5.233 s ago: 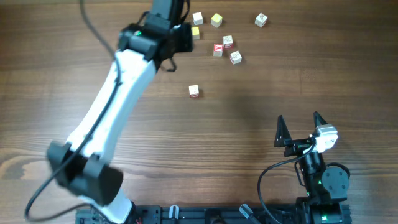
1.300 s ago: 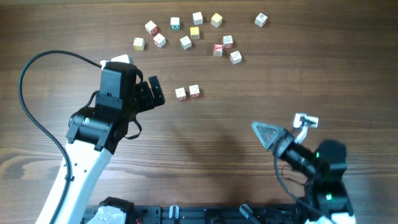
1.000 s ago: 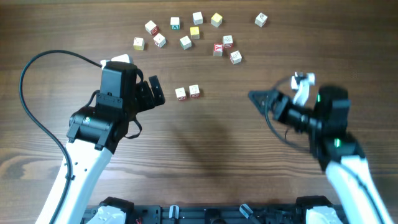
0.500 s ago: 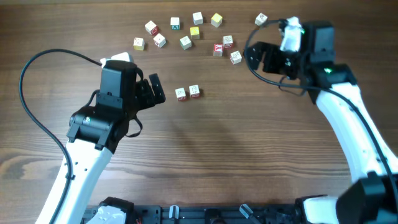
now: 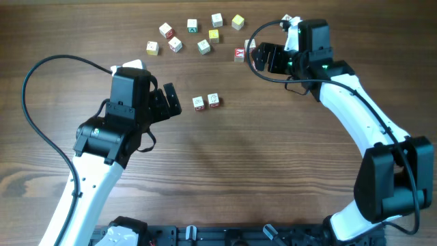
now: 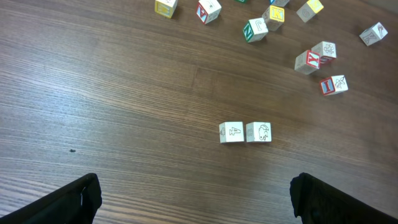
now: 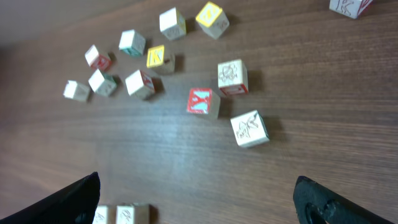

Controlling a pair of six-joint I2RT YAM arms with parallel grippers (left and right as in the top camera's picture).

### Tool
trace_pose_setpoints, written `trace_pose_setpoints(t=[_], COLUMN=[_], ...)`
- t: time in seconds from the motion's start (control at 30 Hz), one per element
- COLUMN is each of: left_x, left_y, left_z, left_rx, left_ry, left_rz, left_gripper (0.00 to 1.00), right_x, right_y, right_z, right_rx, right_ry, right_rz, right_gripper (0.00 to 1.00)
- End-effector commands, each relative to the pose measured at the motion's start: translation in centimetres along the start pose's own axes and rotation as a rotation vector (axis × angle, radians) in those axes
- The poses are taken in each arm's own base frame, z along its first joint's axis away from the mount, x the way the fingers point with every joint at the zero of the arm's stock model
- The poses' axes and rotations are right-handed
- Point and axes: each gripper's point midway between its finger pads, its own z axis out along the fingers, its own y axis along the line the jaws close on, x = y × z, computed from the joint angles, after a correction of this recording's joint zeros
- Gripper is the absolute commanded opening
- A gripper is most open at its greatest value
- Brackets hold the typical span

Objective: Form a horizontal line
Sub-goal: 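Reach right gripper into cluster and grasp a bee picture block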

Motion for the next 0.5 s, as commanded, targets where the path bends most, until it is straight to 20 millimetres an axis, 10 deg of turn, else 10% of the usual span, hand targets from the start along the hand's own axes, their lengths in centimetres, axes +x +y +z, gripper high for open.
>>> trace_pose_setpoints(t=[0.0,0.47], left_x=[-0.6,-1.0], left_y=[0.0,-0.4], left_z=[-0.2,0.8], left_rx=[-0.001,0.002], left_ry=[-0.013,-0.018], left_rz=[-0.002,-0.003], left_gripper=[1.00,1.00], right_x=[-1.2,-3.6], right_y=[0.1,1.3], right_z=[0.0,1.4], right_rx=[0.006,-0.036], right_ry=[-0.040,-0.153], right_rz=[0.042,-0.195], right_gripper=[1.00,1.00])
